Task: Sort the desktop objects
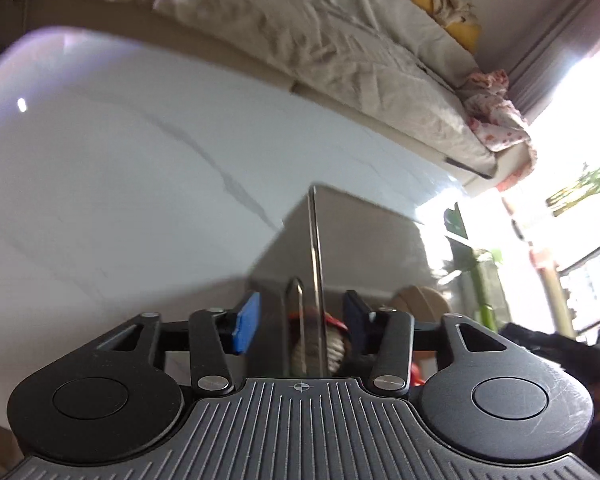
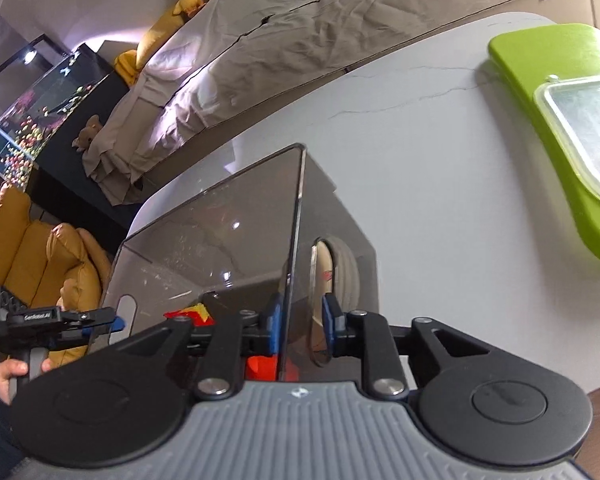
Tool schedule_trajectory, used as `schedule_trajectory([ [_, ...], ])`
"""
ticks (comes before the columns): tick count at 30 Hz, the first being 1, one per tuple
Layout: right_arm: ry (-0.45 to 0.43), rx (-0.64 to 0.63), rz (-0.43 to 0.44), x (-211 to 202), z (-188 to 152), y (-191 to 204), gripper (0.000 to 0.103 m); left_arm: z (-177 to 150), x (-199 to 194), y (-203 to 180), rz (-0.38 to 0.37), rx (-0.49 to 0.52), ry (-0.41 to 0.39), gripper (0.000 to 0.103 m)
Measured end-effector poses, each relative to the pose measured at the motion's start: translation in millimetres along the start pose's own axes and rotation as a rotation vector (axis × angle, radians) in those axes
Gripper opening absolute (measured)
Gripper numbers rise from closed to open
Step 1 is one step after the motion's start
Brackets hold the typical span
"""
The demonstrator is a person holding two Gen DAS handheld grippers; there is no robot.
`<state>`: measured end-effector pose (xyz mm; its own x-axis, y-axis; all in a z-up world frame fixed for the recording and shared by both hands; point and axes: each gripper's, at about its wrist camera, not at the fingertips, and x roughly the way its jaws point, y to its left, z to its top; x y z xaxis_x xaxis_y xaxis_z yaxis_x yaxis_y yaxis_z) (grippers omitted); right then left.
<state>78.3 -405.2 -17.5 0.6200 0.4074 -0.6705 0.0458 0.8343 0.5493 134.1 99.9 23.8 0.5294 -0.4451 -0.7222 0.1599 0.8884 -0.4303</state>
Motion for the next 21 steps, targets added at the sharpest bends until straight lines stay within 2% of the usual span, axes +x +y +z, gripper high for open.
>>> schedule_trajectory([
  [1, -0.038, -0.017, -0.028, -9.8, 3.1, 4.0, 0.043, 2.4, -14.0, -10.3, 0.039, 0.056, -0.04, 0.064],
  [2, -0.079, -0.036, -0.056, -19.8, 6.2, 8.9, 0.043, 4.7, -27.9, -20.7, 0.076, 0.112, -0.078, 0.073],
  [3, -0.094, -0.073, -0.059, -24.1, 9.1, 20.9, 0.043, 4.1, -33.1, -30.8, 0.084, 0.148, -0.083, 0.084],
  [5, -0.111, -0.157, -0.053, -29.6, 14.8, 48.8, 0.048, 2.7, -42.4, -50.9, 0.097, 0.216, -0.089, 0.09],
  [7, -0.097, -0.24, -0.033, -27.2, 20.0, 78.5, 0.054, -5.5, -38.1, -67.1, 0.147, 0.293, -0.081, 0.09],
  [9, 0.004, -0.305, 0.011, -0.8, 23.8, 111.2, 0.063, -18.5, -31.8, -83.7, 0.228, 0.392, -0.088, 0.09],
  [12, 0.177, -0.351, 0.04, 54.0, 27.8, 151.3, 0.064, -33.0, -34.3, -88.0, 0.277, 0.455, -0.102, 0.093],
  [14, 0.278, -0.4, 0.02, 89.9, 21.5, 176.5, 0.065, -41.1, -38.6, -85.9, 0.284, 0.471, -0.093, 0.093],
  [17, 0.404, -0.543, -0.04, 143.0, 10.3, 210.6, 0.066, -49.5, -46.4, -76.1, 0.284, 0.464, -0.072, 0.093],
  [21, 0.582, -0.718, -0.113, 197.2, -19.4, 235.4, 0.066, -59.2, -54.8, -64.3, 0.293, 0.475, -0.071, 0.094],
])
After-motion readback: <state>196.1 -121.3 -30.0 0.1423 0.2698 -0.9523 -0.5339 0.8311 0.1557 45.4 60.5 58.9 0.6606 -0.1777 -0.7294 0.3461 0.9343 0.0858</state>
